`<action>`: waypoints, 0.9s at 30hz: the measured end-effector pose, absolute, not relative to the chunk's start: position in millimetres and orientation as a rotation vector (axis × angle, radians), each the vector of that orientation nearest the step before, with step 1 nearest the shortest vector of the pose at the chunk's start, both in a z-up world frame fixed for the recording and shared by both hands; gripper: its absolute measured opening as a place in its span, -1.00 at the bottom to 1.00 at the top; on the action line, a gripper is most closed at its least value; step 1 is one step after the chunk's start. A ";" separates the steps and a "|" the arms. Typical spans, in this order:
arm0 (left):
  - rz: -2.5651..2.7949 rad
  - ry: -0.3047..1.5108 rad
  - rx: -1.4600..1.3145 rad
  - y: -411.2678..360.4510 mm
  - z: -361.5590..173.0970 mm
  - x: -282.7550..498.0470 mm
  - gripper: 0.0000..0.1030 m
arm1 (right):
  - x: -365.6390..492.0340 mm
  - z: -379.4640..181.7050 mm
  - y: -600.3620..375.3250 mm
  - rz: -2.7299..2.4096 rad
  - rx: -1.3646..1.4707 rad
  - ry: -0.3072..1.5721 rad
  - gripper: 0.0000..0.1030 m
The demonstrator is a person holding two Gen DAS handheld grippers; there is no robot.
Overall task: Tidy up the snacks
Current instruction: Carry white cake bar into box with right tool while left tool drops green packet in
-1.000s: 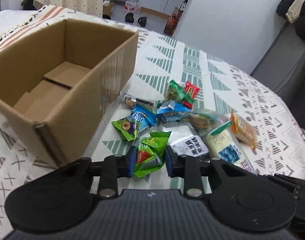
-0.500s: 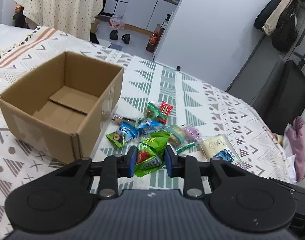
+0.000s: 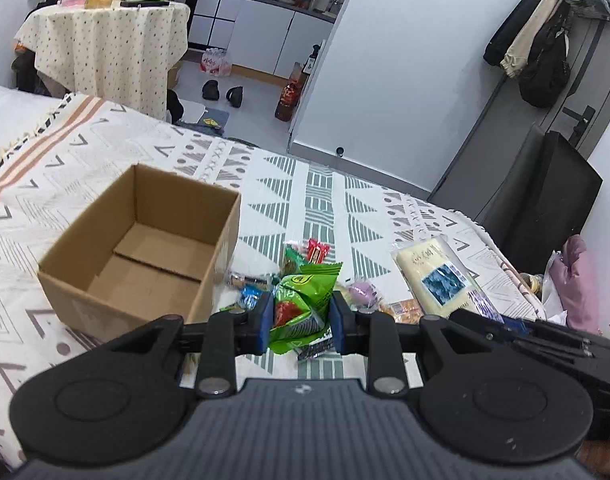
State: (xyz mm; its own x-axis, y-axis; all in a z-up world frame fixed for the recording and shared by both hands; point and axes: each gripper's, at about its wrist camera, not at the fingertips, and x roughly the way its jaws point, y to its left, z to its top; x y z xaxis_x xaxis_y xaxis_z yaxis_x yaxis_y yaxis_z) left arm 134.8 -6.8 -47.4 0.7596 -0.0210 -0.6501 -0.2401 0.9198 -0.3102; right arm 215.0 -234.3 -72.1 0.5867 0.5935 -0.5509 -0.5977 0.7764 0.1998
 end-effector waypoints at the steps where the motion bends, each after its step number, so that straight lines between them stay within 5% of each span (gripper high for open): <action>1: 0.121 0.702 -0.395 -4.9 -44.4 134.8 -0.45 | 215.6 -68.5 -231.7 0.702 -0.019 0.637 -0.54; 27: 0.184 0.633 -0.417 77.1 4.4 157.4 -0.45 | 263.6 11.3 -164.8 0.780 -0.204 0.645 -0.56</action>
State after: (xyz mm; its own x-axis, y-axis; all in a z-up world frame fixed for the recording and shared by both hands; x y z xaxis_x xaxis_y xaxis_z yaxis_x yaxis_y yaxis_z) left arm 157.4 77.1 4.4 0.7937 0.0403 -0.6070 -0.2909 0.9014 -0.3206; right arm 263.6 -164.8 11.3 0.5319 0.5883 -0.6091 -0.7084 0.7032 0.0605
